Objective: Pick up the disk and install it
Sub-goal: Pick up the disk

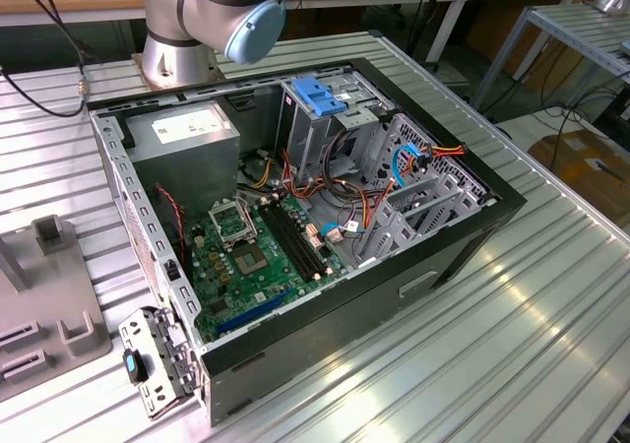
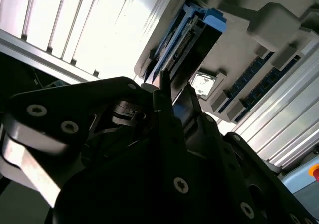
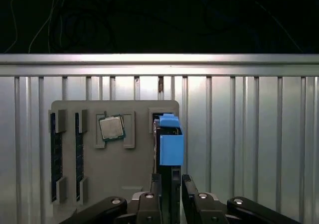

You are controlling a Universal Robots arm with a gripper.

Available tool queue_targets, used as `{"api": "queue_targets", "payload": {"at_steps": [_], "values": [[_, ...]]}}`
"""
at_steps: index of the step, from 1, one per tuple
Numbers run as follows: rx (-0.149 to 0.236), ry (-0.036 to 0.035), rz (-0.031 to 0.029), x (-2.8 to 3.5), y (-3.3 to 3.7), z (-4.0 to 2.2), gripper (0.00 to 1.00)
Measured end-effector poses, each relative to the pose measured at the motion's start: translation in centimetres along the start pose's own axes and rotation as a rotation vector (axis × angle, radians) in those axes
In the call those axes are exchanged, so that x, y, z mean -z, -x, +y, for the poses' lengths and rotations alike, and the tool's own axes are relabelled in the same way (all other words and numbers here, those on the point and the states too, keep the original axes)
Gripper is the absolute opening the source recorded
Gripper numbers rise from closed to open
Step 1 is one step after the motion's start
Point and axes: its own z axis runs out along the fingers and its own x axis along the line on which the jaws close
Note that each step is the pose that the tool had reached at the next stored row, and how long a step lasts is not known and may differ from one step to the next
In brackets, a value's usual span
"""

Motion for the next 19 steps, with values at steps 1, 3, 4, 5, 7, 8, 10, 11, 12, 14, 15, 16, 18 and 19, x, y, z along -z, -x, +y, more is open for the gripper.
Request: {"api": "queue_targets", "payload": {"at_steps": [1, 3, 4, 5, 7, 8, 10, 11, 12, 14, 15, 16, 18, 19], "values": [[0.0, 0.0, 0.0002, 0.0, 0.0, 0.0, 0.31], [0.0, 0.0, 0.0005, 0.0, 0.0, 0.0, 0.31], [0.0, 0.0001, 0.0007, 0.0, 0.0, 0.0, 0.31], [0.0, 0.0, 0.0009, 0.0, 0.0, 0.0, 0.37], [0.0, 0.0, 0.0012, 0.0, 0.0, 0.0, 0.49], [0.0, 0.0, 0.0013, 0.0, 0.0, 0.0, 0.56], [0.0, 0.0, 0.0017, 0.0, 0.0, 0.0, 0.62], [0.0, 0.0, 0.0018, 0.0, 0.0, 0.0, 0.62], [0.0, 0.0, 0.002, 0.0, 0.0, 0.0, 0.68], [0.0, -0.0001, 0.002, -0.29, 0.01, -0.01, 0.68], [0.0, 0.0, 0.002, -0.46, 0.01, 0.0, 0.68], [0.0, 0.0, 0.002, -0.73, 0.02, 0.0, 0.68], [0.0, 0.0, 0.002, -1.44, 0.03, 0.0, 0.68], [0.0, 0.0, 0.002, -1.64, 0.03, 0.0, 0.68]]}}
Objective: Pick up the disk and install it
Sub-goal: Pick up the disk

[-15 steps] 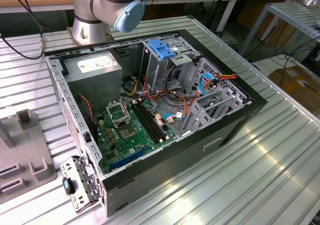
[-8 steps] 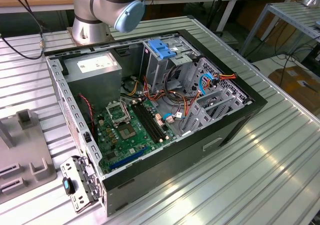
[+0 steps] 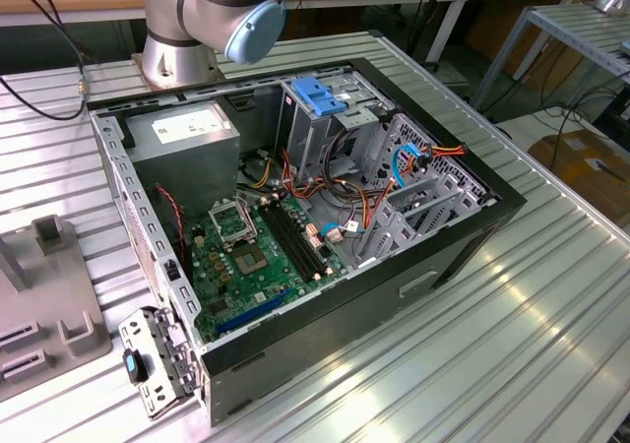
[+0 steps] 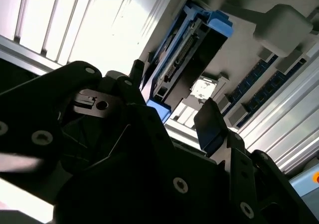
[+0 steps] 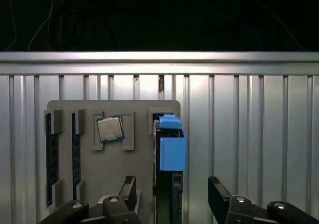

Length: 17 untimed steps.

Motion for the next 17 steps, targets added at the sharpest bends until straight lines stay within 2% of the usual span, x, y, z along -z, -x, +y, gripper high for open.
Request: {"api": "queue_targets", "payload": {"at_steps": [8, 17], "values": [[0.0, -0.0001, 0.0, -2.77, 0.06, 0.0, 0.68], [0.0, 0.0, 0.0, -2.87, 0.06, 0.0, 0.67]]}}
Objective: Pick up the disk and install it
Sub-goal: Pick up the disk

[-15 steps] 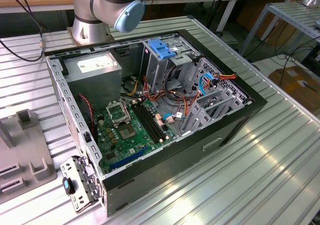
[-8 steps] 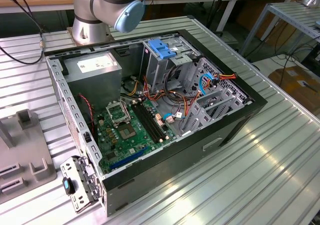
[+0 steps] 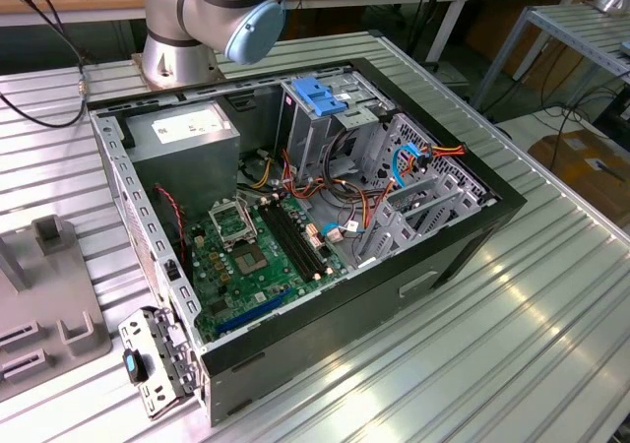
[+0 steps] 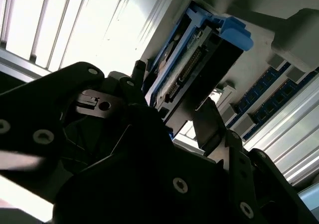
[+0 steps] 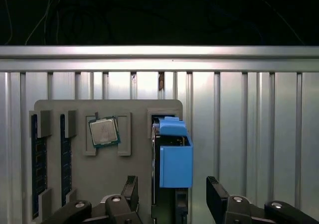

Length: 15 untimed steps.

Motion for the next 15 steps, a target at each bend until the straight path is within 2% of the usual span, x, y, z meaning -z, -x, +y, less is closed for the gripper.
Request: {"api": "queue_targets", "payload": {"at_steps": [1, 2, 3, 15], "values": [[0.0, 0.0, 0.0, 0.0, 0.0, 0.0, 0.6], [0.0, 0.0, 0.0, 0.0, 0.0, 0.0, 0.6], [0.0, 0.0, 0.0, 0.0, 0.0, 0.0, 0.53], [0.0, -0.0001, 0.0002, 0.06, 0.0, 0.0, 0.53]]}}
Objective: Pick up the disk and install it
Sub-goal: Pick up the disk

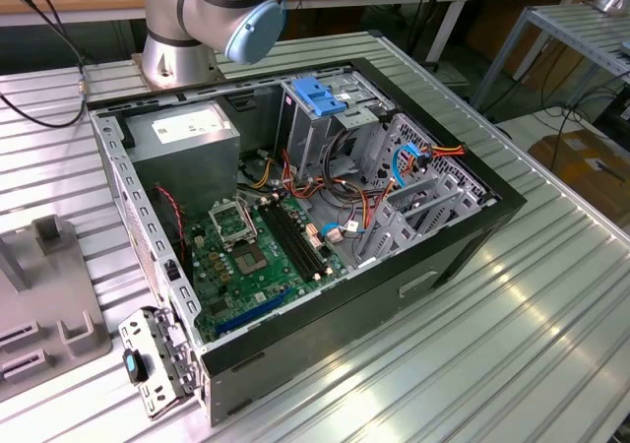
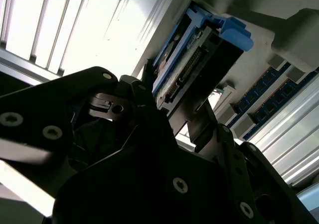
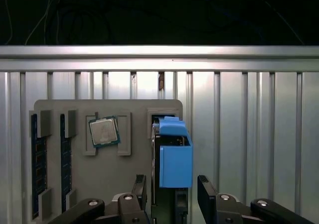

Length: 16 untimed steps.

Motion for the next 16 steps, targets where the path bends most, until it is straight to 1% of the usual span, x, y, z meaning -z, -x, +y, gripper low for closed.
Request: {"api": "queue_targets", "payload": {"at_steps": [2, 3, 5, 8, 16], "values": [[0.0, 0.0001, 0.0011, 0.25, -0.01, 0.0, 0.53], [0.0, -0.0001, 0.0012, 0.27, -0.01, 0.0, 0.53], [0.0, -0.0002, 0.0012, 0.28, 0.0, 0.0, 0.53], [0.0, -0.0001, 0.0012, 0.29, 0.0, -0.25, 0.53], [0.0, 0.0, 0.0013, 0.23, 0.0, -0.32, 0.53]]}}
